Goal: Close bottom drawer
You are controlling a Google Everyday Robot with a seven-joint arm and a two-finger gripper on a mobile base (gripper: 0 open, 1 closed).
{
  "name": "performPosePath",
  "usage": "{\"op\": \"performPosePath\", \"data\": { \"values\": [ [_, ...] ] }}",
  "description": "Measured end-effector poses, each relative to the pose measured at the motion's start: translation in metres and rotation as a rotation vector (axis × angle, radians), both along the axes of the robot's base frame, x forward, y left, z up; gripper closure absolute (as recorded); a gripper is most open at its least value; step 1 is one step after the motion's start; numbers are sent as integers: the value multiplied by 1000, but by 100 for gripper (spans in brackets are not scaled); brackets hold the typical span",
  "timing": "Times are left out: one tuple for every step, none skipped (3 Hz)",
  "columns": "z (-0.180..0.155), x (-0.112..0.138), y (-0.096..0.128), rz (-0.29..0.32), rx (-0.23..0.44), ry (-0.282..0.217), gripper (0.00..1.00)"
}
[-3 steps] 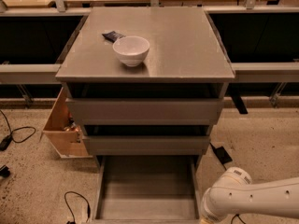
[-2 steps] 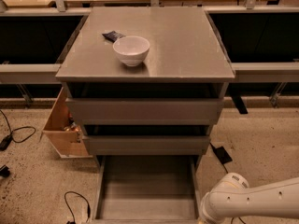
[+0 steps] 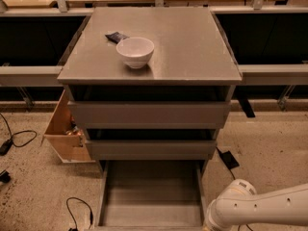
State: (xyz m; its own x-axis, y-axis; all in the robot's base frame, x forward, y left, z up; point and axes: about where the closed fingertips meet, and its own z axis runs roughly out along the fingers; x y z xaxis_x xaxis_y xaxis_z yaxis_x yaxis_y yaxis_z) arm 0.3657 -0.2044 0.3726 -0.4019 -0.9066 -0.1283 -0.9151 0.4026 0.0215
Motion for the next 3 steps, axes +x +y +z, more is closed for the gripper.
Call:
{"op": "performPosePath", "data": {
  "values": [
    [-10, 0, 2, -2, 4, 13, 100],
    [-43, -13, 7, -27, 51, 38, 100],
    [-105, -52, 26, -51, 147, 103, 100]
  ]
}}
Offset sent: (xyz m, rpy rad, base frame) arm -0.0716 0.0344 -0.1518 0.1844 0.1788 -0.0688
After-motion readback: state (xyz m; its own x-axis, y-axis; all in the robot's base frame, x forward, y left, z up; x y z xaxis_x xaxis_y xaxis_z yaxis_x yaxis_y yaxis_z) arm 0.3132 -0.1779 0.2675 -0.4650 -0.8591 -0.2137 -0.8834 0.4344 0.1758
